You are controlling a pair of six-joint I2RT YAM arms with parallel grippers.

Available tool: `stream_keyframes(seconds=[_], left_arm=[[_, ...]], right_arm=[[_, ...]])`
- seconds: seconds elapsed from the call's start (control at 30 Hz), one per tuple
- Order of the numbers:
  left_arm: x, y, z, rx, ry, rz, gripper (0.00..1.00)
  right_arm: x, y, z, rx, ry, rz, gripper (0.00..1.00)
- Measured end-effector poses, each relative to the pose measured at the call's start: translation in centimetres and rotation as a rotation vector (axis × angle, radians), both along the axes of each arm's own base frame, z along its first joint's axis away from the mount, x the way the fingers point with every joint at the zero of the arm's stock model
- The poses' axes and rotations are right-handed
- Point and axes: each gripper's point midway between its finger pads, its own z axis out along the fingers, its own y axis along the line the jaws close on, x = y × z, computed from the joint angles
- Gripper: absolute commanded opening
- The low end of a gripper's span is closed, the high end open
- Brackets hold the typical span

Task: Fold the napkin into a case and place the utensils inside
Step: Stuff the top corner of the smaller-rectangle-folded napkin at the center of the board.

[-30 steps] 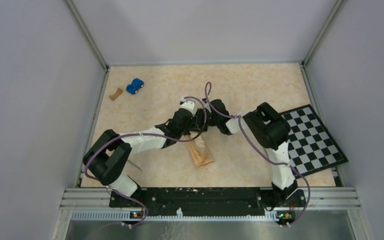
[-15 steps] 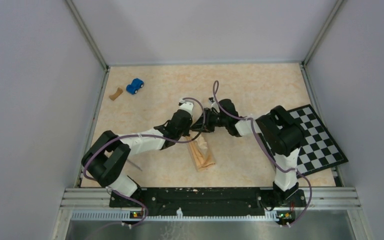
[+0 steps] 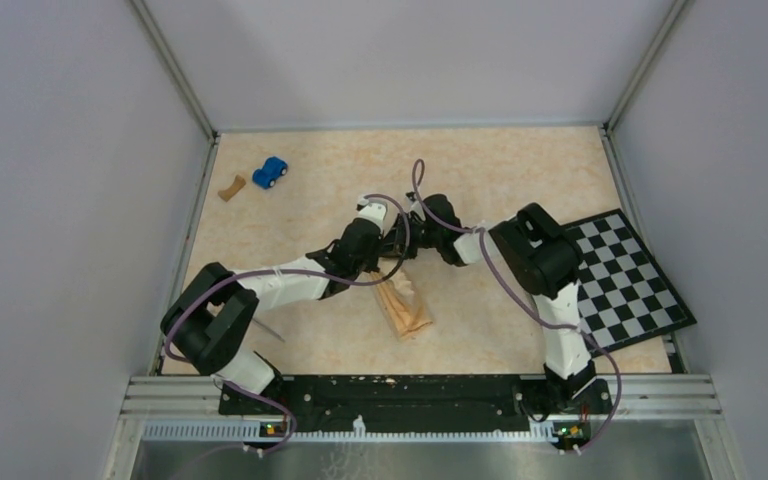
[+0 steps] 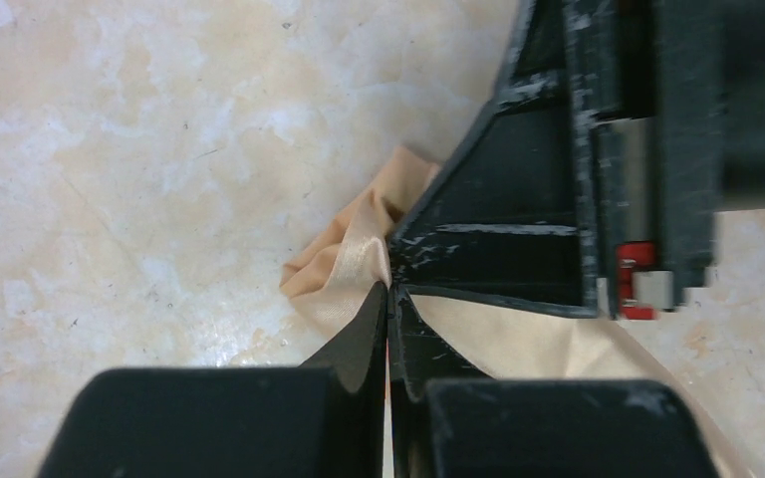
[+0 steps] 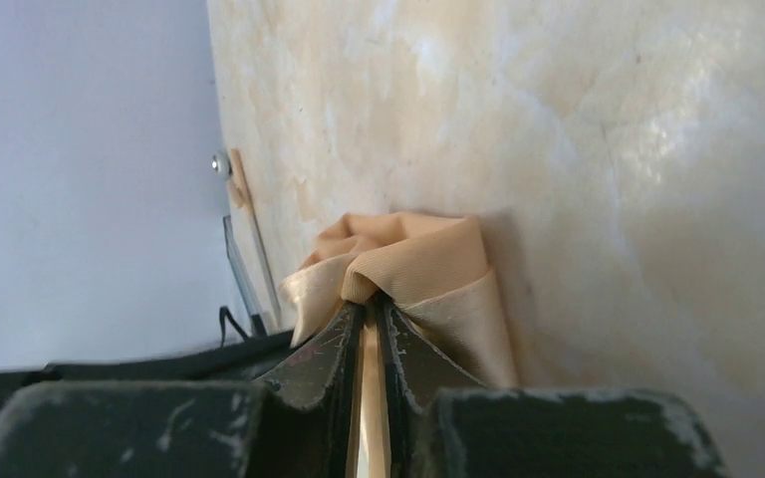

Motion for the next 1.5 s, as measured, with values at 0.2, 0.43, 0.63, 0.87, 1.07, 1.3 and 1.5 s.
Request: stream_keyframes(seconds=[0.2, 0.43, 0.63, 0.87, 1.07, 1.3, 1.5], left_arm=[[-0.1, 0.6, -0.6, 0.018, 0.018, 0.021, 0.00], [-0.3, 1.0, -0.8, 0.017, 0.035, 0.048, 0.37], [-1.5, 1.1, 1.2, -0.057, 0.035, 0.052, 0.49], [-1.9, 2.6, 4.9, -0.200, 0.005, 0.114, 0.40], [-1.5, 5.1, 1.5, -0.241, 0.131, 0.213, 0.37], [-1.9, 4.7, -3.6, -0.202, 0.269, 0.208, 0.34], [0.1, 3.2, -3.5, -0.225, 0.251, 0.179, 0.38]], right_arm=[[0.3, 2.4, -1.3, -0.002, 0.017, -0.003, 0.15], [0.2, 0.6, -0.8, 0.011, 0.033, -0.030, 0.30], [-0.7, -0.8, 1.5, 0.016, 0.005, 0.001, 0.31], [-1.0, -1.0, 2.0, 0.022, -0.016, 0.023, 0.06], [-0.7, -0.8, 0.8, 0.010, 0.004, 0.024, 0.00], [0.2, 0.5, -1.0, -0.009, 0.026, 0.028, 0.01], [0.8, 2.8, -1.0, -0.001, -0.003, 0.020, 0.08]])
